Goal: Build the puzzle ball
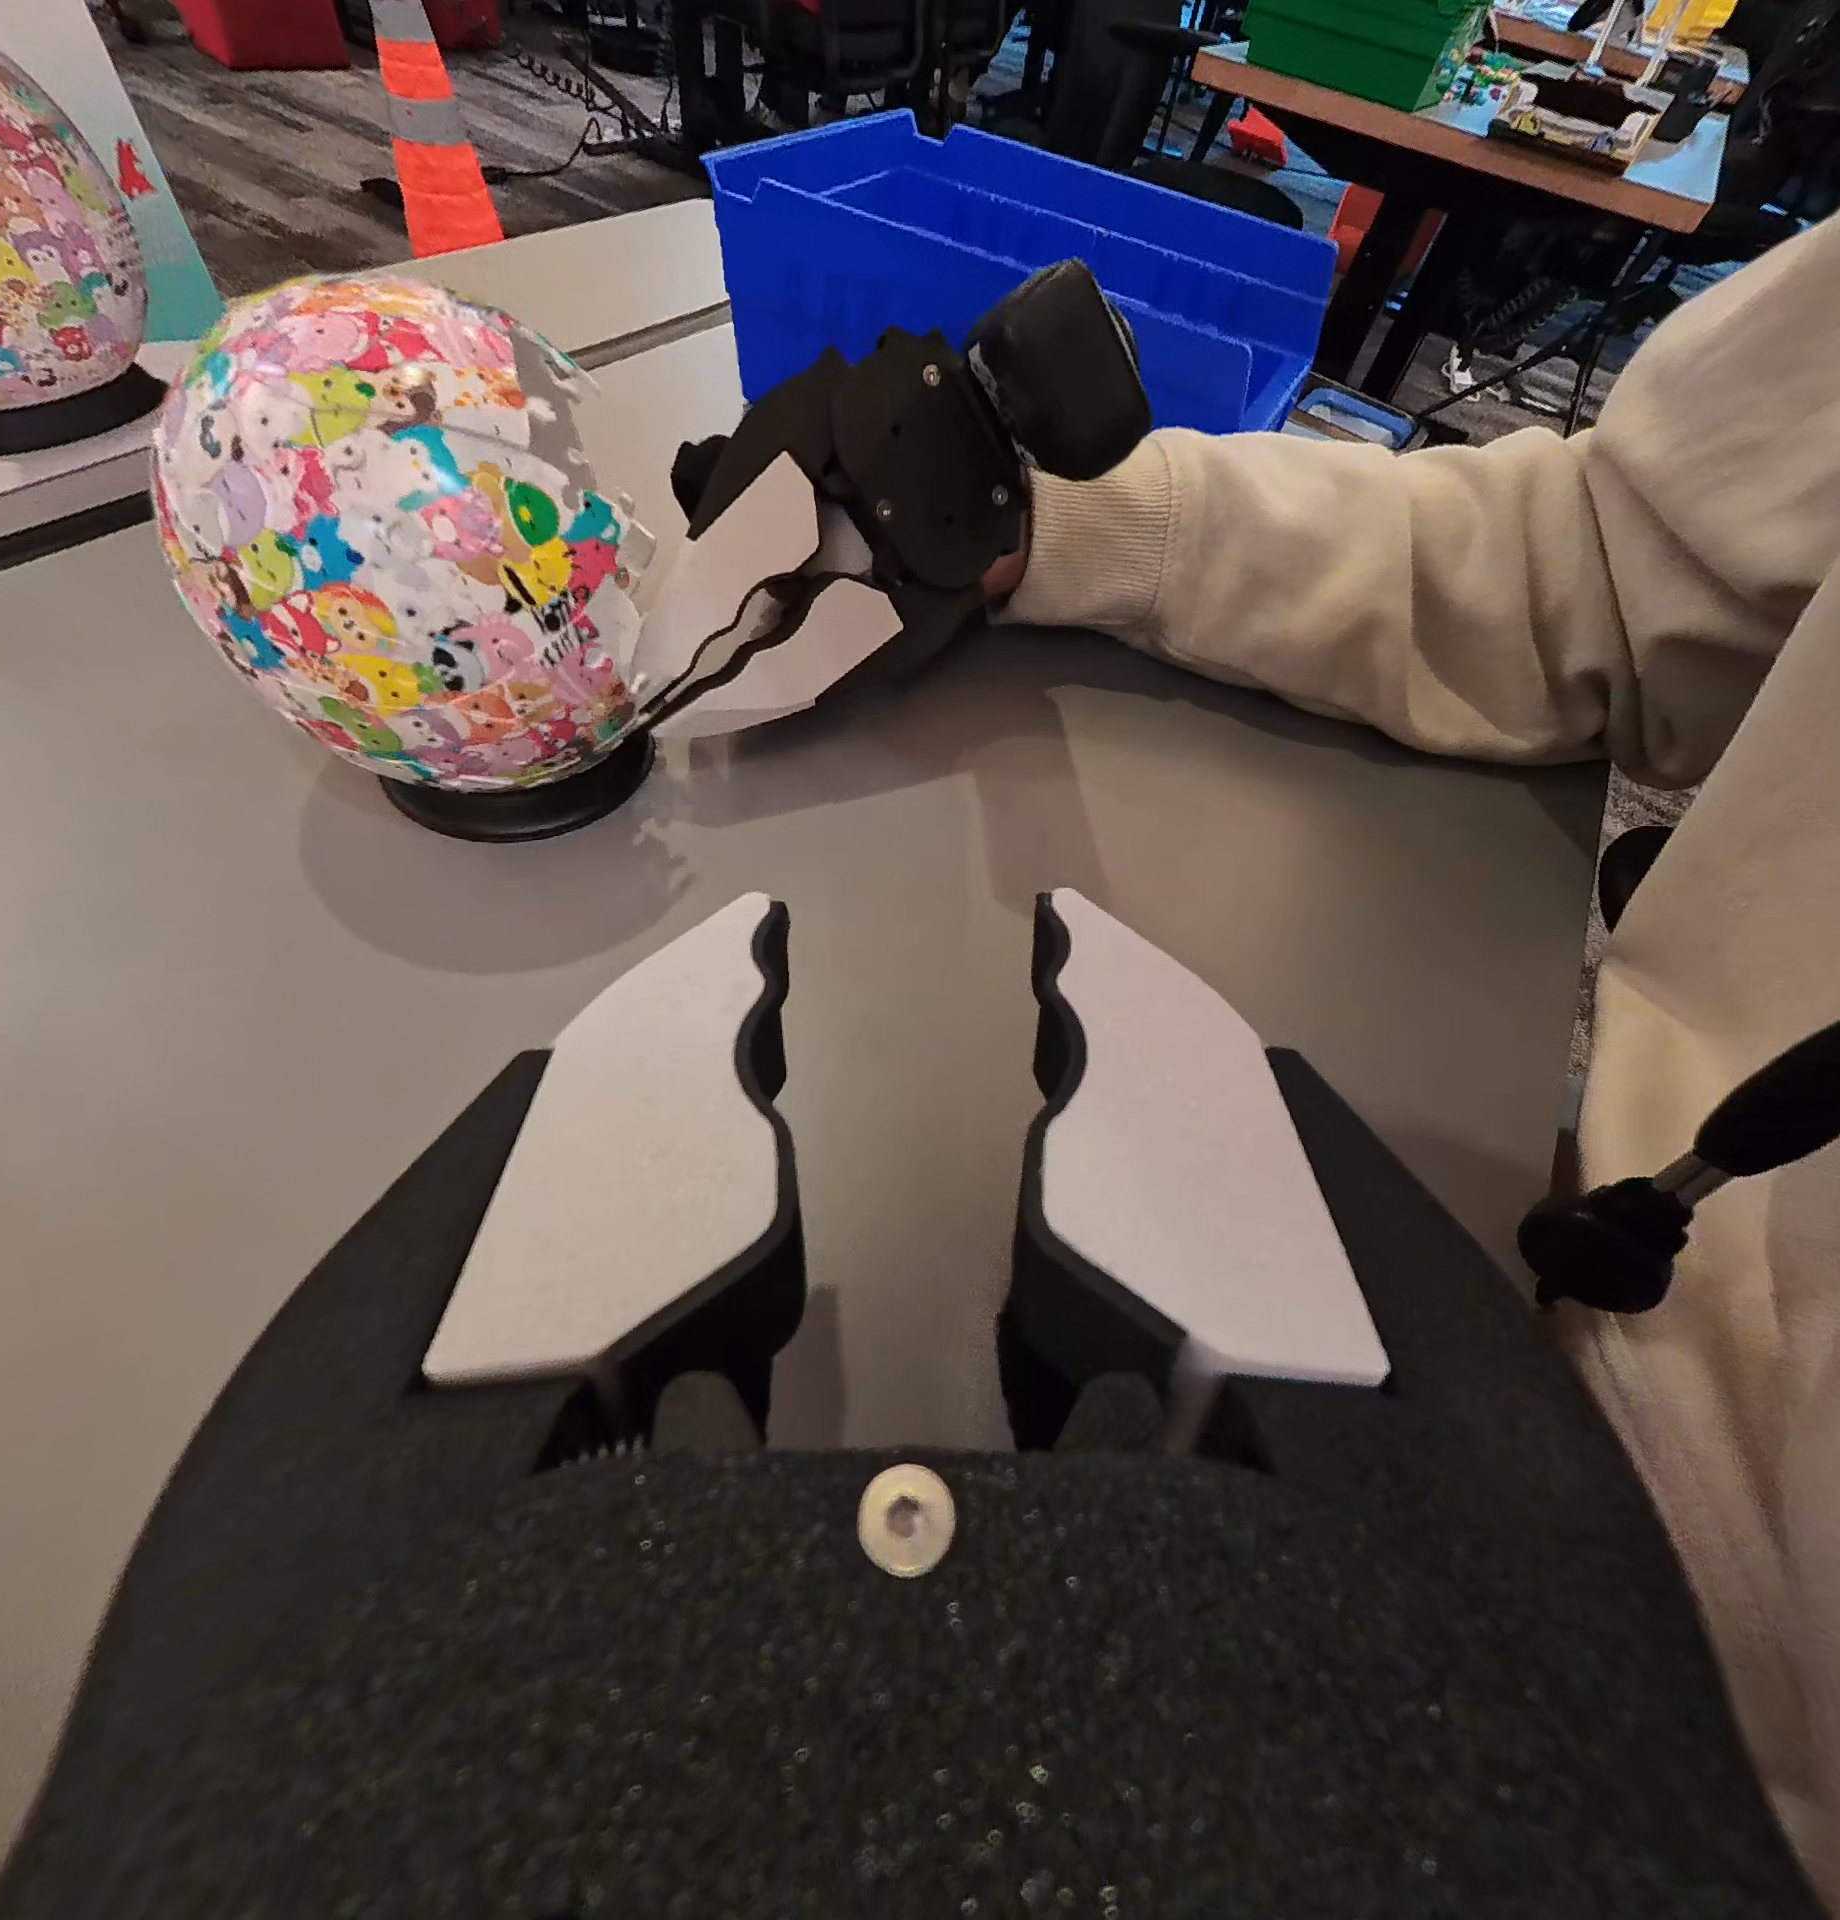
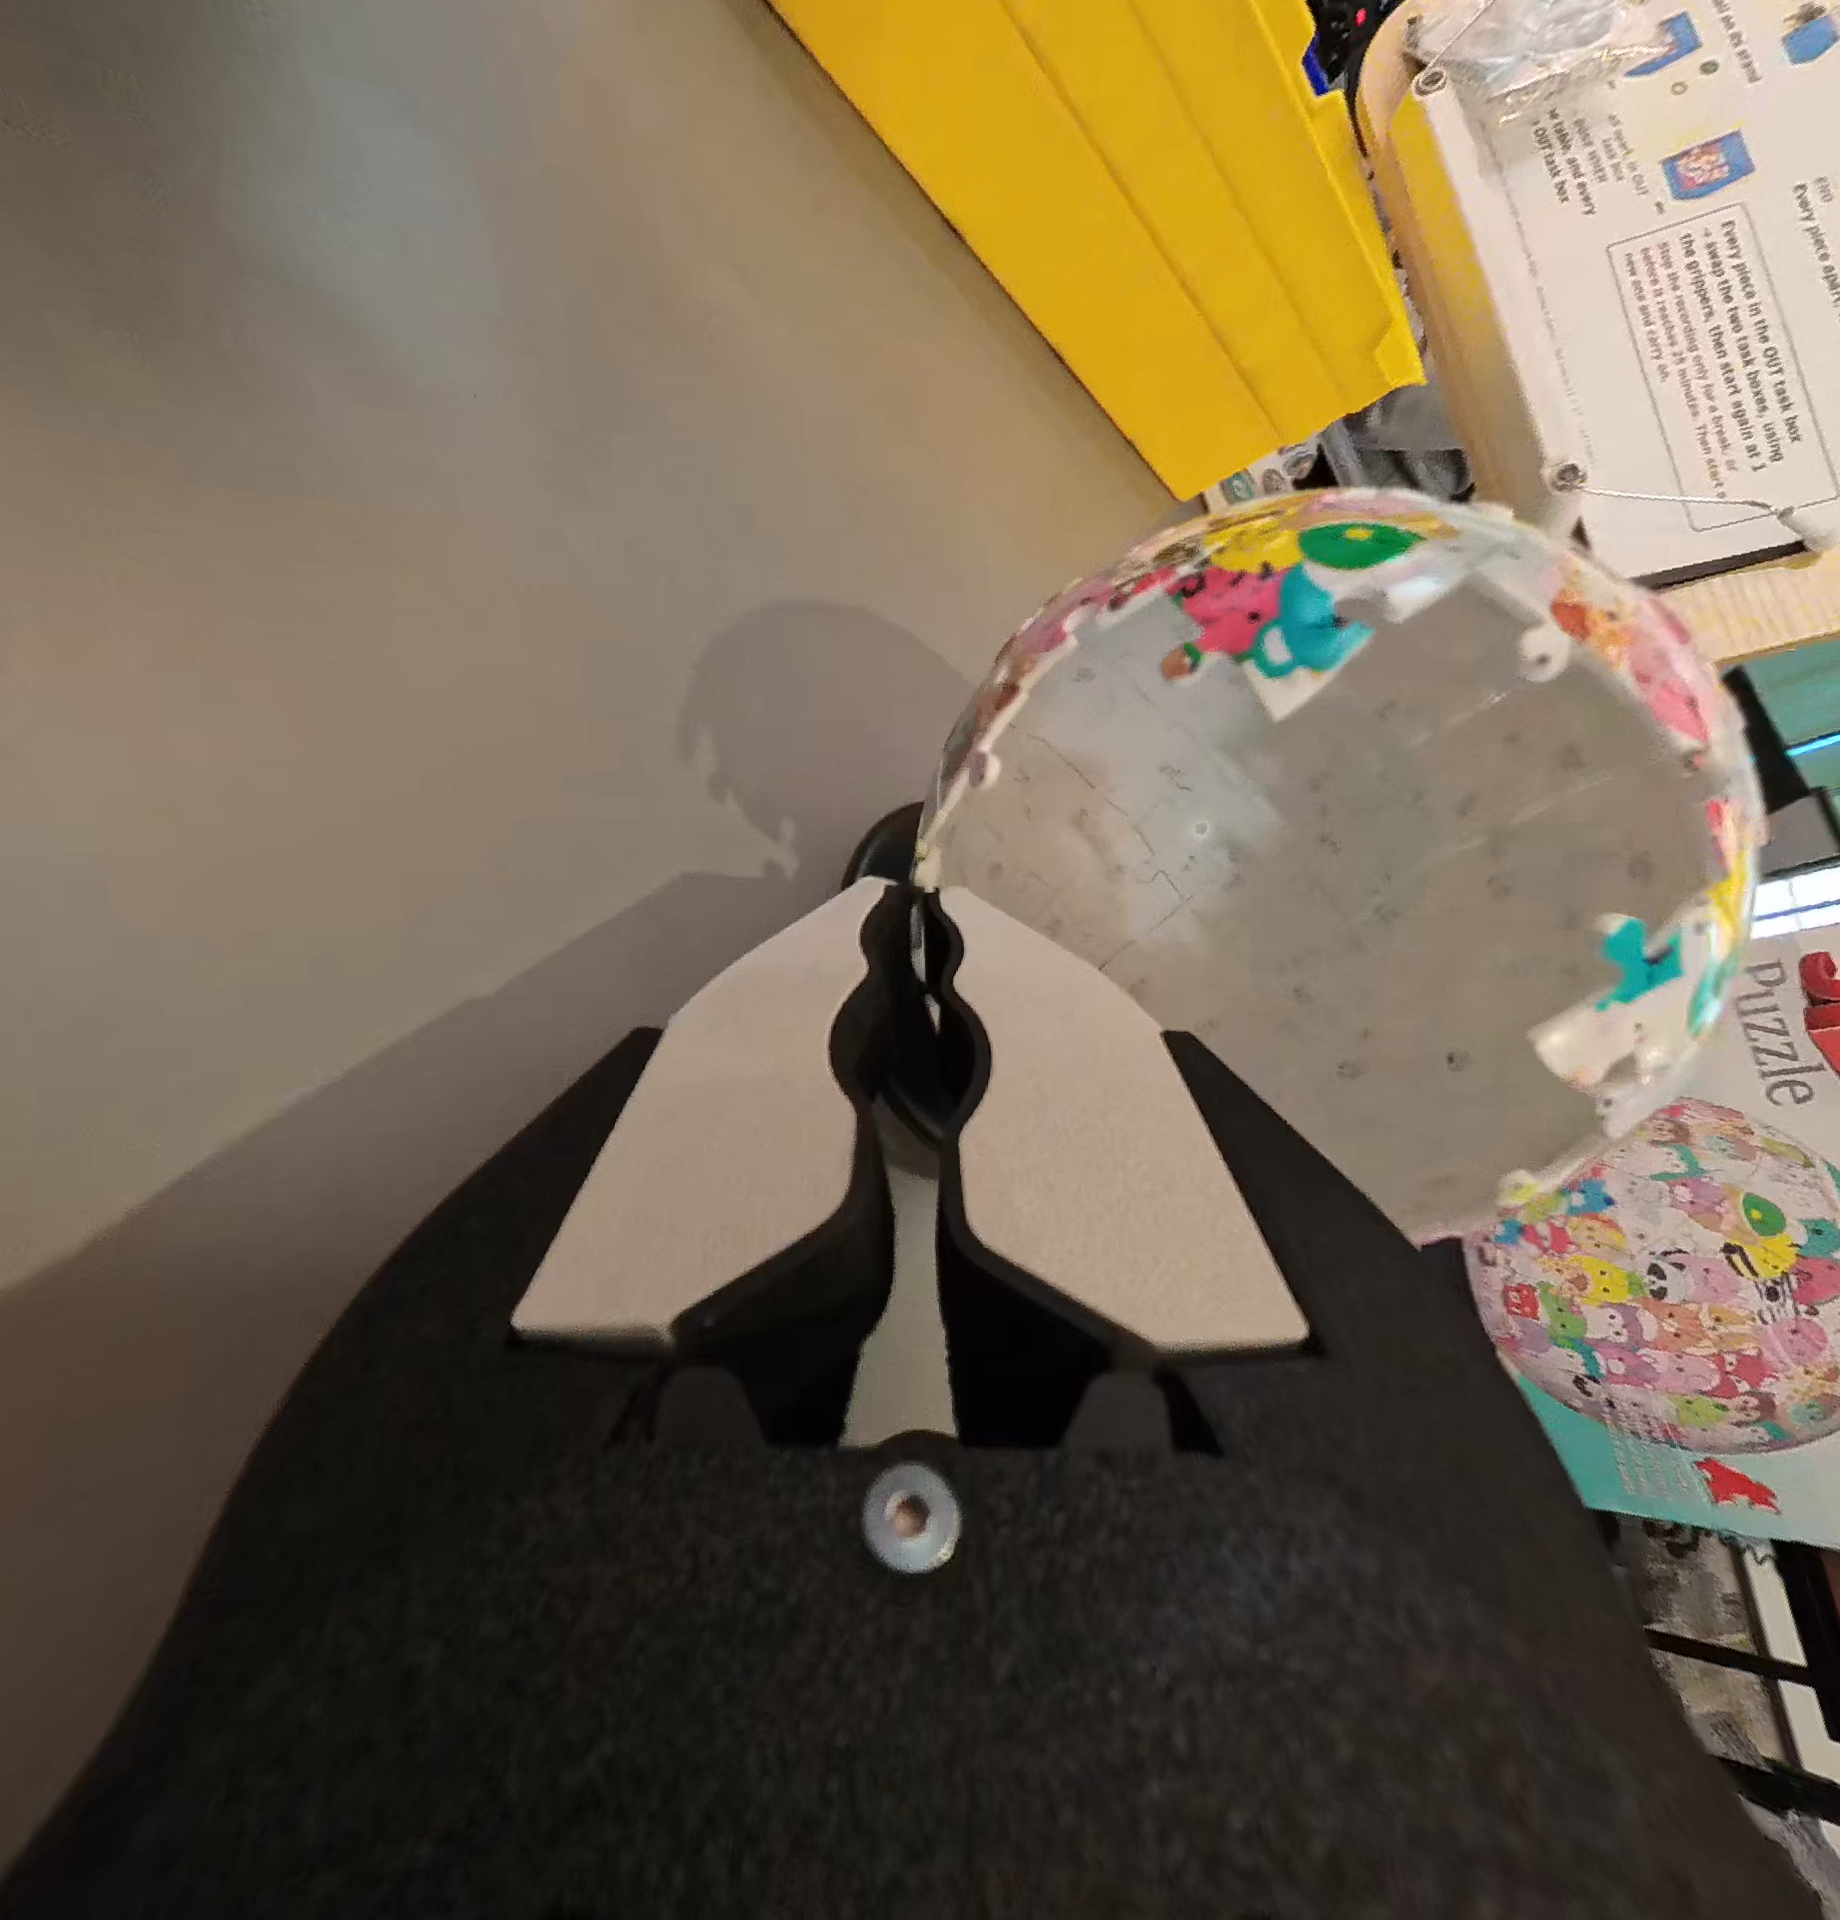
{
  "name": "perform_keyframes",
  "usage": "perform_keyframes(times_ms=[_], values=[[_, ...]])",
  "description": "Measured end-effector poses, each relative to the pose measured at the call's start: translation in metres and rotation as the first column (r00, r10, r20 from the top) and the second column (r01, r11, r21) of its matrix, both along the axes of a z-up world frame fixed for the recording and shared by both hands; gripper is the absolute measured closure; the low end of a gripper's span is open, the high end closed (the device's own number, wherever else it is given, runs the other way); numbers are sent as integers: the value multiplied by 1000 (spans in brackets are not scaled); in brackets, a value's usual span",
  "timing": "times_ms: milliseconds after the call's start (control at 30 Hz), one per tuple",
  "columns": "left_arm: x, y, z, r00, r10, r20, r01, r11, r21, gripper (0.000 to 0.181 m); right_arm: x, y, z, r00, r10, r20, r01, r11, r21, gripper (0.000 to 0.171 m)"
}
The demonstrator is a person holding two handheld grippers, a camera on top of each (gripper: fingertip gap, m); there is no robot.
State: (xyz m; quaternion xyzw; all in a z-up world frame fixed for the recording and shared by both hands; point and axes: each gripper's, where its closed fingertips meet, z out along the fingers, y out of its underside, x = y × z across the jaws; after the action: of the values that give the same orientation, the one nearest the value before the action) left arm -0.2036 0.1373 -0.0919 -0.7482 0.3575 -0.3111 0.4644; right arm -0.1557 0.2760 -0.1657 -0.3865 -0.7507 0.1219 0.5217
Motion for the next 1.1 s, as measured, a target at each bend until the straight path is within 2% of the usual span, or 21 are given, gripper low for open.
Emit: perform_keyframes(times_ms=[100, 300, 433, 567, 600, 667, 767, 900, 967, 1100], values=[[1, 1, 3, 1000, 3, -10, -3, 1000, 8, 137, 2, -2, 2, 1000, 6, -1, -6, 1000, -7, 162], [4, -2, 9, 1000, 17, -18, -17, 1000, 20, 137, 4, 3, -6, 999, -18, 38, 18, 1000, -2, 162], [2, -6, 9, 999, 34, -35, -33, 999, 28, 137, 8, 11, -7, 987, -129, 99, 128, 992, 22, 157], [-2, -8, 6, 998, 49, -48, -47, 998, 34, 137, 3, 4, -13, 958, -207, 198, 224, 972, -66, 155], [-3, -8, 5, 998, 51, -48, -50, 998, 33, 137, 3, 6, -15, 943, -242, 227, 263, 963, -66, 151], [-5, -8, 6, 998, 51, -42, -50, 998, 30, 137, 1, 10, -14, 921, -294, 256, 319, 946, -60, 131], [-6, -7, 8, 998, 50, -44, -48, 998, 40, 137, -1, 13, -14, 897, -319, 305, 344, 938, -33, 124], [-8, -7, 9, 998, 46, -50, -43, 998, 46, 137, -6, 16, -15, 886, -320, 334, 364, 928, -78, 123], [-9, -6, 8, 997, 47, -55, -44, 998, 47, 137, -7, 15, -19, 877, -315, 362, 378, 918, -119, 133], [-11, -4, 7, 997, 51, -49, -49, 998, 41, 137, -7, 17, -21, 861, -328, 389, 408, 901, -144, 137]])
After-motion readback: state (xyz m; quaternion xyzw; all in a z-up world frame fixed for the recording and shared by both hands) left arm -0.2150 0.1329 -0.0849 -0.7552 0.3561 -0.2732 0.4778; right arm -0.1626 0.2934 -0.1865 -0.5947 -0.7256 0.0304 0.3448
